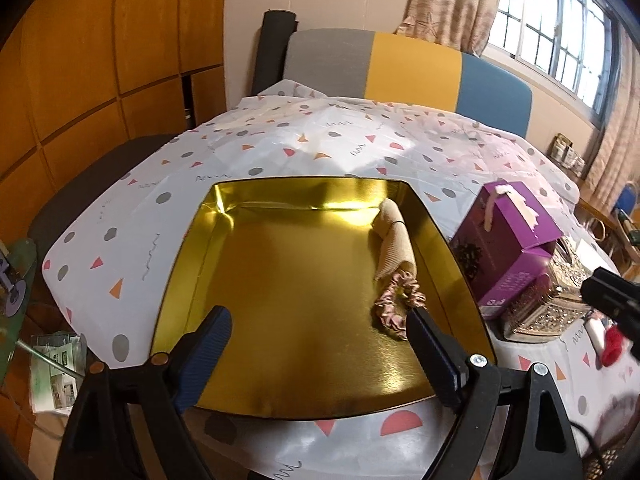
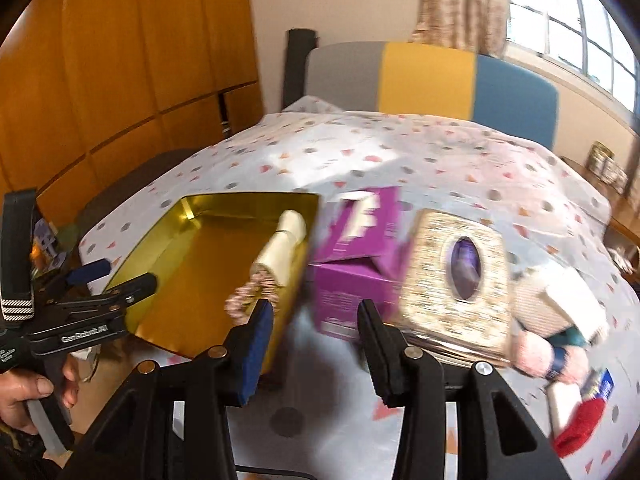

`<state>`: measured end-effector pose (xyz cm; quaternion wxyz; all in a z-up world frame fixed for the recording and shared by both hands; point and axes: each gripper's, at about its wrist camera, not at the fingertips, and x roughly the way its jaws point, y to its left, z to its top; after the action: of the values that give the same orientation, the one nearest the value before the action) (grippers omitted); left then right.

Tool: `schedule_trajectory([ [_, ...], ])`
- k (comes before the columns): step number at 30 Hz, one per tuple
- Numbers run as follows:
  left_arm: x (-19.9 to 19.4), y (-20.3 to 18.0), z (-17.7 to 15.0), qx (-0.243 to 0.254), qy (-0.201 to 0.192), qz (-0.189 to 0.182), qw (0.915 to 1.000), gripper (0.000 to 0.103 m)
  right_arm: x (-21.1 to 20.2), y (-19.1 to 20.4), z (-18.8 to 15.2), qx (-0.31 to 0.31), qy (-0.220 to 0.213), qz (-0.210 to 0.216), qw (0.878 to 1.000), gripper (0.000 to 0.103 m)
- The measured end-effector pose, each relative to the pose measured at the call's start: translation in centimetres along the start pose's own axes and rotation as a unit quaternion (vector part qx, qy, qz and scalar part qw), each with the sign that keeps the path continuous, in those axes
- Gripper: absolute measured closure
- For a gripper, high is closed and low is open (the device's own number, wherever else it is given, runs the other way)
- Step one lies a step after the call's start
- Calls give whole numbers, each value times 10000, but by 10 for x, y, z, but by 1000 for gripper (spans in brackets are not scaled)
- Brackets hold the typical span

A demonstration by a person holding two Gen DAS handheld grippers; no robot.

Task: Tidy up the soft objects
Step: 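Carry the scrunchie to the gold tray and release it beside the towel, then move both tools back to the soft items and grasp the red sock with the left gripper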

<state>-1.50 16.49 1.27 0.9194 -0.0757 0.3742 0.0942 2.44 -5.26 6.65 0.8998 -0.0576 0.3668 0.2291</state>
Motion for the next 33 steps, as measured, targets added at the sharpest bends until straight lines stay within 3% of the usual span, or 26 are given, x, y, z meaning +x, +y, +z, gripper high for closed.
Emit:
schedule_trajectory([
  [9,-3,-15,3,83,-69,-452,9989,14,-33,-94,-24,1059,-100,-847,9907,59],
  [15,-18,-43,14,430,-294,-901,9946,14,-69,-163,-50,1735,-168,-1694,9700,59],
  [21,-27,-83,22,891,-399,-1223,9877,14,-99,-211,-77,2373,-131,-2230,9454,59],
  [28,-42,-121,27,1360,-500,-1654,9755,14,-120,-252,-108,2956,-34,-2572,9200,59],
  [33,-54,-152,29,1750,-546,-2074,9609,14,-124,-274,-121,3326,-58,-2639,9054,59],
])
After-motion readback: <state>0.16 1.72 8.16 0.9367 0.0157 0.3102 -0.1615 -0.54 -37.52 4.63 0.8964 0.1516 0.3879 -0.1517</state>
